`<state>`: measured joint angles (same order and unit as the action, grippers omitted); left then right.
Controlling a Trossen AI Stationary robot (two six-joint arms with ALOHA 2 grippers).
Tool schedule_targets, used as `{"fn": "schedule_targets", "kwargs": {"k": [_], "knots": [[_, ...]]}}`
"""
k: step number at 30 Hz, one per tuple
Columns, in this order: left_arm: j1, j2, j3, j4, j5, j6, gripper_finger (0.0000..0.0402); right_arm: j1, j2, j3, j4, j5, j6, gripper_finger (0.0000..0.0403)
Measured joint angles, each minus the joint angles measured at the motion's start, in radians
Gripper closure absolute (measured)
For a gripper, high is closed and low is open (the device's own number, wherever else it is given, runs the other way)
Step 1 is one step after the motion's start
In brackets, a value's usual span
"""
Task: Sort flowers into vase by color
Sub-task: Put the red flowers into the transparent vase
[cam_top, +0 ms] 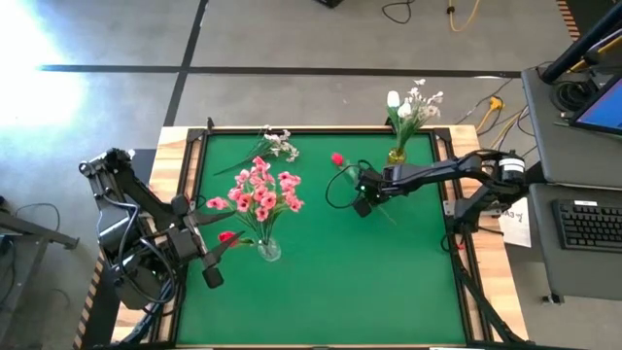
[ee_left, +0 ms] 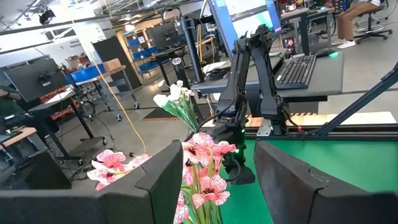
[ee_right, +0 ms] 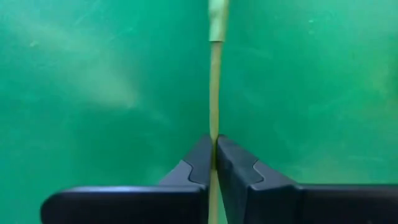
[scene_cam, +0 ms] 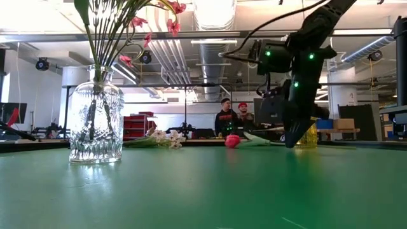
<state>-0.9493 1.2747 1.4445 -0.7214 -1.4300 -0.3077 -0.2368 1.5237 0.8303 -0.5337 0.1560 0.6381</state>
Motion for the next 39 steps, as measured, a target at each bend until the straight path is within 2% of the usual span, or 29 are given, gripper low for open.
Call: {"fn": "schedule_targets", "kwargs": {"k": [10, 23, 33, 39], "knots": [[0.000, 0.000, 0.000, -0.001, 0.000, 0.000, 0.0221, 0.115, -0.055, 0.000, 0.014, 0.002, -0.009, 0.0393], [0.000, 0.000, 0.000, 0.000, 0.001, -0.015, 0.0221, 0.201, -0.283, -0.006, 0.251, 0.130, -0.078, 0.0393], [0.000, 0.000, 0.000, 0.023, 0.001, -0.010, 0.0221, 0.239, -0.401, -0.108, 0.607, 0.160, -0.222, 0.0394], [0.000, 0.000, 0.000, 0.149, 0.001, 0.115, 0.0221, 0.270, -0.436, -0.166, 0.794, 0.161, -0.311, 0.0394]]}}
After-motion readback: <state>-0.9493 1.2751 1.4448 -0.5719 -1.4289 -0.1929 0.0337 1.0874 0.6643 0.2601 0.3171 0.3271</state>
